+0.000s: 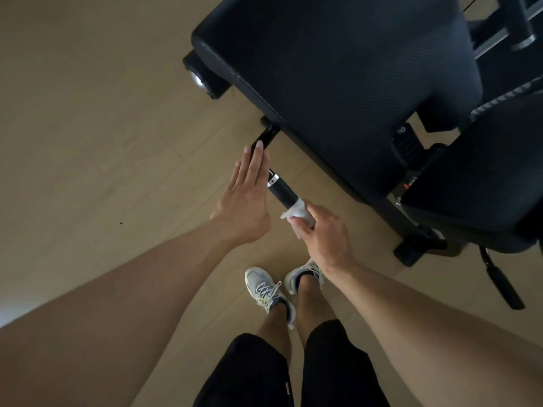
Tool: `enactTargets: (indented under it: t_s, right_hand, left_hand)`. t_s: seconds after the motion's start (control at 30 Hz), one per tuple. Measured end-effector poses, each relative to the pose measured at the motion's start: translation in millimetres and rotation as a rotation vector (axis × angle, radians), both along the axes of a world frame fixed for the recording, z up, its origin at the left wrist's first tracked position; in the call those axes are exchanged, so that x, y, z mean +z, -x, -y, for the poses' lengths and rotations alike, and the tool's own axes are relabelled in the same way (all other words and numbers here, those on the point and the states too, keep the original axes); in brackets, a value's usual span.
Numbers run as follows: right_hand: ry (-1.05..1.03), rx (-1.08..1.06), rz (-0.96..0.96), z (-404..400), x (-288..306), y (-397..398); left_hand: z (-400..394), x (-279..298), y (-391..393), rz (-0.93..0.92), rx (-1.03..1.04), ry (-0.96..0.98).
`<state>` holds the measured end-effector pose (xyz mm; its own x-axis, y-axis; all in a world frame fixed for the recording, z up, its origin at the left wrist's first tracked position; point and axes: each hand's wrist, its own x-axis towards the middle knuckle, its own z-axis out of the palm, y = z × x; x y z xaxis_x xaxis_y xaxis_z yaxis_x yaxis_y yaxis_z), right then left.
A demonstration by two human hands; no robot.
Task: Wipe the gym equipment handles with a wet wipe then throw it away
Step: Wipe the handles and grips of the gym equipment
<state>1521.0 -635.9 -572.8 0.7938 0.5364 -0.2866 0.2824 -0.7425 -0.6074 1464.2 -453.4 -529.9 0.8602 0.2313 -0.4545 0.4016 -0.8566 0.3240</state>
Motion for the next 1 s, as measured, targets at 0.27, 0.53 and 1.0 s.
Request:
enactTargets:
  t_s: [0.27, 0.53, 1.0]
  right_hand:
    - [-0.083, 0.044, 0.014, -66.4, 16.6, -20.7]
    - [0.124, 0.042, 0.108, 24.6, -4.3, 6.1]
    - [0.053, 0.047, 0.089, 29.8, -8.3, 8.1]
  left_hand:
    - [-6.6, 6.8, 1.3, 0.022, 0.091, 0.199]
    - [-11.0, 5.8, 0.6, 0.007, 0.012, 0.149]
    - [-14.1, 5.6, 1.5, 0.005, -0.032, 0.120]
